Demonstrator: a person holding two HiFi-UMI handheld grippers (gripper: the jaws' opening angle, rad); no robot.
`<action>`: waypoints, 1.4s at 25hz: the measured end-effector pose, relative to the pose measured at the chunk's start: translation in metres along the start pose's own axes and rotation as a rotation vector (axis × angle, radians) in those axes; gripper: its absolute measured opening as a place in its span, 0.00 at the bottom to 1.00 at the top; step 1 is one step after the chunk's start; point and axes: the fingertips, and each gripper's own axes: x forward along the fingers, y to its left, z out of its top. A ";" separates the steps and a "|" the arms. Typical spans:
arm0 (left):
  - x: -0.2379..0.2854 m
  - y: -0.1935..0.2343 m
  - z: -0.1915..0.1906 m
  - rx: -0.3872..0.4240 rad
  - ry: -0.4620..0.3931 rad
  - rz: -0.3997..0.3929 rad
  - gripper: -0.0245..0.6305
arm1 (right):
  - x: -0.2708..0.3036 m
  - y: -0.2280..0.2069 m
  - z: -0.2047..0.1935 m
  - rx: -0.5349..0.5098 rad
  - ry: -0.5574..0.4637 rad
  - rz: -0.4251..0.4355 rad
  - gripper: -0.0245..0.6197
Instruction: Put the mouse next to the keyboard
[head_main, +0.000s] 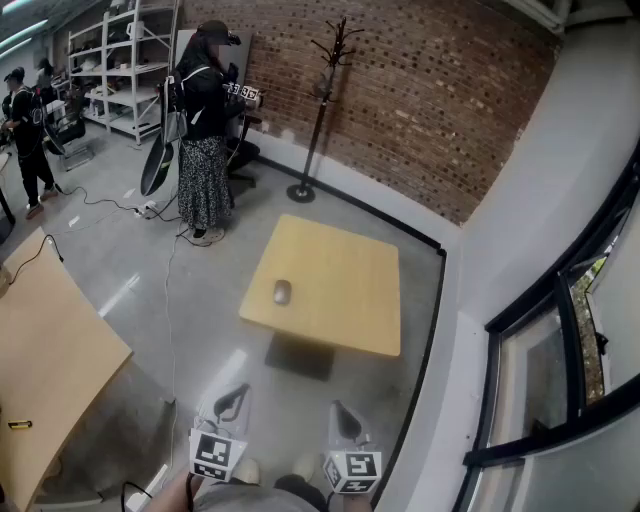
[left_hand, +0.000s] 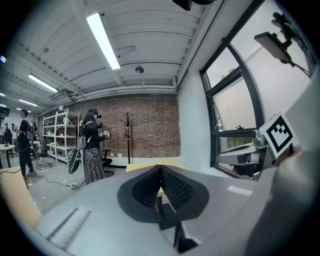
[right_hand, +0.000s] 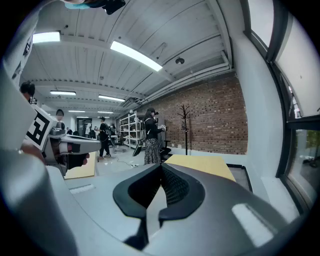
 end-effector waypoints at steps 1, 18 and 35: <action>0.001 -0.001 0.000 0.000 0.001 0.000 0.03 | 0.000 -0.001 0.000 -0.001 0.002 0.000 0.06; 0.024 0.016 -0.007 -0.024 0.015 -0.017 0.03 | 0.026 -0.004 0.007 0.045 -0.024 0.014 0.06; 0.142 0.035 0.002 -0.058 0.017 0.034 0.03 | 0.128 -0.075 0.025 0.033 -0.018 0.076 0.06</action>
